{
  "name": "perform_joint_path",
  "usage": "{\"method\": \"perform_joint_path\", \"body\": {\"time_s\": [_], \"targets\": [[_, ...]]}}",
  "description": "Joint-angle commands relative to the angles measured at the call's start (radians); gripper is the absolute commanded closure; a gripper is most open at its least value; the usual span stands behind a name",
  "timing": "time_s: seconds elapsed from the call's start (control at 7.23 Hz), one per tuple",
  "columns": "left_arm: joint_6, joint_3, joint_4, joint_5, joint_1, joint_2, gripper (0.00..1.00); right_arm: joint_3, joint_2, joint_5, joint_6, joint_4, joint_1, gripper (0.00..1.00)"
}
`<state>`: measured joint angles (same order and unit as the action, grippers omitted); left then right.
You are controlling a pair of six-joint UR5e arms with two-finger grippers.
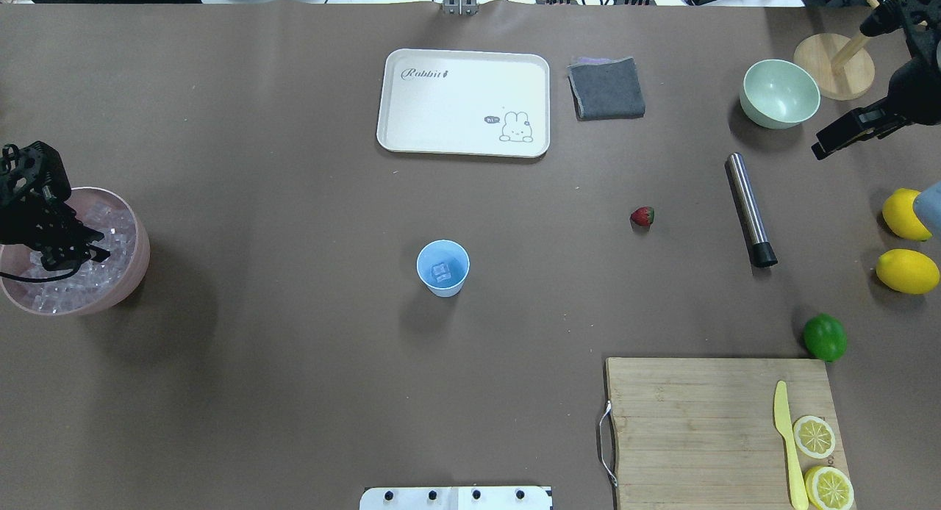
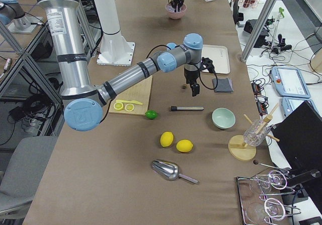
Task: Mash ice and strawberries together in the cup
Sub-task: 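Close the left gripper on an ice cube and lift it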
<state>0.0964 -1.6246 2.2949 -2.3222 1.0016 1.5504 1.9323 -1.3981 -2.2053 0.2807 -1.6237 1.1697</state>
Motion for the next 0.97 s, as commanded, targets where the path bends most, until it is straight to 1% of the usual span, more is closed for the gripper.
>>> {"method": "perform_joint_path", "body": {"time_s": [0.0,0.28,0.41,0.55,0.69,0.83], "targets": [[0.0,-0.003,-0.002,-0.06,0.043,0.003,1.0,0.002,-0.001,-0.001,0.003,-0.001,-0.001,0.0],[0.0,-0.008,-0.017,-0.092,0.074,0.007,1.0,0.01,-0.001,-0.001,0.008,-0.001,-0.001,0.0],[0.0,-0.008,-0.018,-0.136,0.084,0.019,1.0,0.011,0.001,-0.001,0.008,-0.001,-0.001,0.0],[-0.003,-0.006,-0.02,-0.191,0.116,0.058,1.0,0.014,0.001,-0.001,0.009,-0.001,0.001,0.0],[-0.004,-0.009,-0.044,-0.2,0.121,0.078,1.0,0.017,0.001,-0.004,0.009,-0.001,-0.001,0.0],[-0.02,-0.009,-0.076,-0.207,0.123,0.124,1.0,0.016,0.001,-0.002,0.009,-0.001,-0.001,0.0]]}}
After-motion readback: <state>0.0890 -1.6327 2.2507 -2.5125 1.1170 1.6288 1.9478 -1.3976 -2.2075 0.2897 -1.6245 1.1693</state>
